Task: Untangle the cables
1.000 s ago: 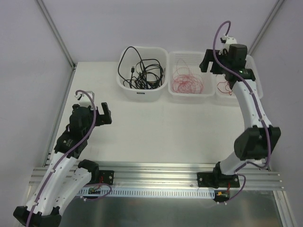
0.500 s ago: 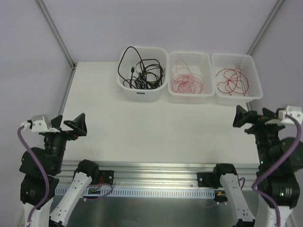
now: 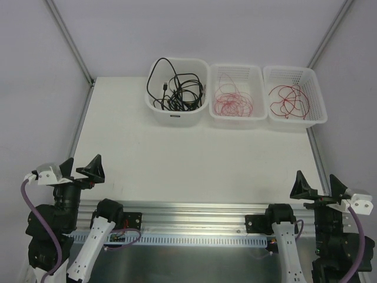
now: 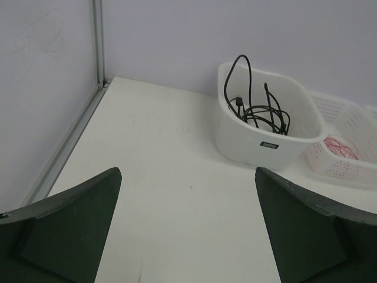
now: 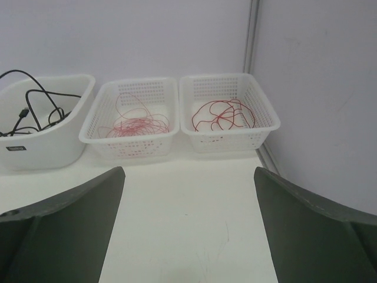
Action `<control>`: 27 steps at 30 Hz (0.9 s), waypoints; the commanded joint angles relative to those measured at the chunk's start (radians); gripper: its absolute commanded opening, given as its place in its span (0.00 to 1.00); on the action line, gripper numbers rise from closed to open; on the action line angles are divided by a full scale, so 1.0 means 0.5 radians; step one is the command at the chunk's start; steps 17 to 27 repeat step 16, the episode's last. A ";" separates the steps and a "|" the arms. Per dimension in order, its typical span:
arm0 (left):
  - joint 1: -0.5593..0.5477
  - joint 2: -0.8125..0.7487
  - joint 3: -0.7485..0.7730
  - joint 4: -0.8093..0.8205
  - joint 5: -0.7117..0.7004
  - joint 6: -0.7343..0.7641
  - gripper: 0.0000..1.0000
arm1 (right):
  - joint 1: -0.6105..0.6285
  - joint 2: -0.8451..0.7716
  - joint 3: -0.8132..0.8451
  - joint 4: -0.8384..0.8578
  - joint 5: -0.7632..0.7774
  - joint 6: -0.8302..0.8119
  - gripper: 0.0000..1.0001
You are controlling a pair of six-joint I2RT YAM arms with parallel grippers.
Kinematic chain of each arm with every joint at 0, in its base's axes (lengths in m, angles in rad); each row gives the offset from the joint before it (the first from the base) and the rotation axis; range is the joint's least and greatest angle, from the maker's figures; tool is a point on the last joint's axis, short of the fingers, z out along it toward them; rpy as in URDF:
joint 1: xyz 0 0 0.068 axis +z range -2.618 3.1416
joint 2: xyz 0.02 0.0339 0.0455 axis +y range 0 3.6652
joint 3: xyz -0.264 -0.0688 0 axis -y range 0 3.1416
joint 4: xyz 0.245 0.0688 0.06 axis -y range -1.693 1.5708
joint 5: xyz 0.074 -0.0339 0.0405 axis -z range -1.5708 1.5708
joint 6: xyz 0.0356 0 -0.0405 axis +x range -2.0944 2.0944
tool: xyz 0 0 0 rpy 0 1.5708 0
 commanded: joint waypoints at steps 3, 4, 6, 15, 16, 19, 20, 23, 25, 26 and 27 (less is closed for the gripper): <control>0.023 -0.237 -0.047 -0.019 -0.010 -0.025 0.99 | 0.018 -0.099 -0.044 -0.072 0.040 -0.058 0.97; 0.023 -0.231 -0.053 -0.023 -0.010 -0.040 0.99 | 0.018 -0.105 -0.047 -0.069 0.046 -0.061 0.97; 0.023 -0.227 -0.057 -0.023 -0.001 -0.046 0.99 | 0.021 -0.102 -0.044 -0.069 0.040 -0.062 0.97; 0.023 -0.215 -0.057 -0.023 0.002 -0.025 0.99 | 0.024 -0.118 -0.041 -0.093 0.022 -0.061 0.97; 0.023 -0.215 -0.054 -0.020 0.002 -0.022 0.99 | 0.021 -0.118 -0.038 -0.096 0.019 -0.065 0.97; 0.023 -0.215 -0.054 -0.020 0.002 -0.022 0.99 | 0.021 -0.118 -0.038 -0.096 0.019 -0.065 0.97; 0.023 -0.215 -0.054 -0.020 0.002 -0.022 0.99 | 0.021 -0.118 -0.038 -0.096 0.019 -0.065 0.97; 0.023 -0.215 -0.054 -0.020 0.002 -0.022 0.99 | 0.021 -0.118 -0.038 -0.096 0.019 -0.065 0.97; 0.023 -0.215 -0.054 -0.020 0.002 -0.022 0.99 | 0.021 -0.118 -0.038 -0.096 0.019 -0.065 0.97; 0.023 -0.215 -0.054 -0.020 0.002 -0.022 0.99 | 0.021 -0.118 -0.038 -0.096 0.019 -0.065 0.97; 0.023 -0.215 -0.054 -0.020 0.002 -0.022 0.99 | 0.021 -0.118 -0.038 -0.096 0.019 -0.065 0.97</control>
